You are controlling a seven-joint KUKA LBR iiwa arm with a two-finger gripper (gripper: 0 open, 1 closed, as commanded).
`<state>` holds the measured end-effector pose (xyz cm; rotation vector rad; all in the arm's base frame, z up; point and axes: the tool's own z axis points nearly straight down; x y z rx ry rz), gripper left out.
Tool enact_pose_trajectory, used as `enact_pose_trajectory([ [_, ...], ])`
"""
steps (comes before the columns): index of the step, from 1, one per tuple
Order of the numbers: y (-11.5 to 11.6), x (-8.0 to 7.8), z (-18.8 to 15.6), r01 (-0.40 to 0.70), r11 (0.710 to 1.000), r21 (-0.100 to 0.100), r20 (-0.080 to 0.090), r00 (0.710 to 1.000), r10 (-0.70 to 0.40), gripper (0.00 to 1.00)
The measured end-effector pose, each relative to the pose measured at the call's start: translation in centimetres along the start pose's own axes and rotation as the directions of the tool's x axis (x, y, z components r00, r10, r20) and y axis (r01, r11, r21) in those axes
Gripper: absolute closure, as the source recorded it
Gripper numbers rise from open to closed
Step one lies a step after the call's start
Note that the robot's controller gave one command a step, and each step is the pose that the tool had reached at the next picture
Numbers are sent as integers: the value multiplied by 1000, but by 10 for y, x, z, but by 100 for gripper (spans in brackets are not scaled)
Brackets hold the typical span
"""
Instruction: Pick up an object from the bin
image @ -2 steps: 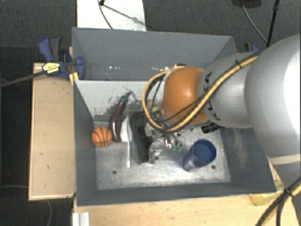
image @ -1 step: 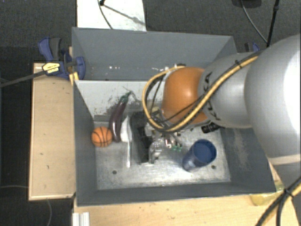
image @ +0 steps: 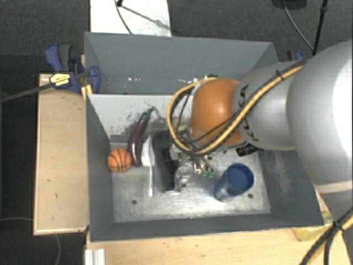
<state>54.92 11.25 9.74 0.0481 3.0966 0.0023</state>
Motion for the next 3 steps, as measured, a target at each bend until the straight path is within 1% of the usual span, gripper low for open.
enact_pose_trajectory([
  [3, 0, 0, 0, -2, 1000, 0, 0, 1000, 2, 100],
])
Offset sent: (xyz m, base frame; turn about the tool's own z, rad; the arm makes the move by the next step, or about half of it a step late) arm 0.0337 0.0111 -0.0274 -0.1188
